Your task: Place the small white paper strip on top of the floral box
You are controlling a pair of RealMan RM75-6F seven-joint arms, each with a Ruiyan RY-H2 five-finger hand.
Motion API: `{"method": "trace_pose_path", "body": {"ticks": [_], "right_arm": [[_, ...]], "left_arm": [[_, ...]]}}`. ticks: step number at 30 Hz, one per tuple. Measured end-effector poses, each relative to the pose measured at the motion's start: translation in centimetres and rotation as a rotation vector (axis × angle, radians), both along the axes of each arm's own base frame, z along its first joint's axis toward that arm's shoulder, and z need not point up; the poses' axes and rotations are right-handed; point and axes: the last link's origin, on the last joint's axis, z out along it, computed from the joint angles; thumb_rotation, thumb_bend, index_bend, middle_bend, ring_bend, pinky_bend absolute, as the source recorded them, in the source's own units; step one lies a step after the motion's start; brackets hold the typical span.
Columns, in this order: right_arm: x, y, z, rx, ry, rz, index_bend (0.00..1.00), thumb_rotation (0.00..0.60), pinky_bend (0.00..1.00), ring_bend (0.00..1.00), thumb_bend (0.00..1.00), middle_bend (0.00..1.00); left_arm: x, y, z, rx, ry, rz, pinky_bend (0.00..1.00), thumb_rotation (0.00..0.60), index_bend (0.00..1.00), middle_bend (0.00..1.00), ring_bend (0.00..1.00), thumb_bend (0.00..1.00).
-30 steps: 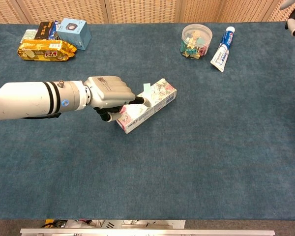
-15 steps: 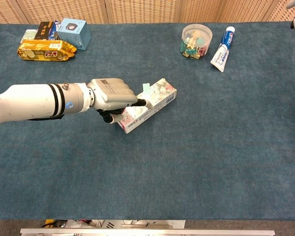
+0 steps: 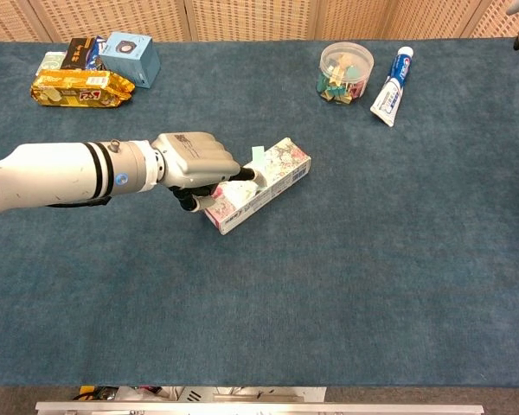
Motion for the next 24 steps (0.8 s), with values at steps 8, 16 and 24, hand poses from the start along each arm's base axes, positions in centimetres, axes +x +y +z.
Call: {"method": "trace_pose_path", "body": {"ticks": [8, 16, 24], "right_arm": [[0.04, 0.04, 0.04, -0.002, -0.004, 0.001, 0.36, 0.6, 0.66, 0.57, 0.43, 0.56], [0.07, 0.14, 0.07, -0.003, -0.007, 0.002, 0.36, 0.6, 0.66, 0.57, 0.43, 0.56], [0.06, 0.26, 0.15, -0.003, -0.007, 0.001, 0.36, 0.6, 0.66, 0.57, 0.43, 0.56]], "left_arm": [[-0.11, 0.02, 0.25, 0.006, 0.003, 0.007, 0.97, 0.6, 0.09, 0.95, 1.0, 0.76], [-0.29, 0.09, 0.47, 0.011, 0.006, 0.009, 0.97, 0.6, 0.09, 0.95, 1.0, 0.76], [-0.74, 0.12, 0.29, 0.011, 0.028, 0.017, 0.97, 0.6, 0.09, 0.95, 1.0, 0.76]]}}
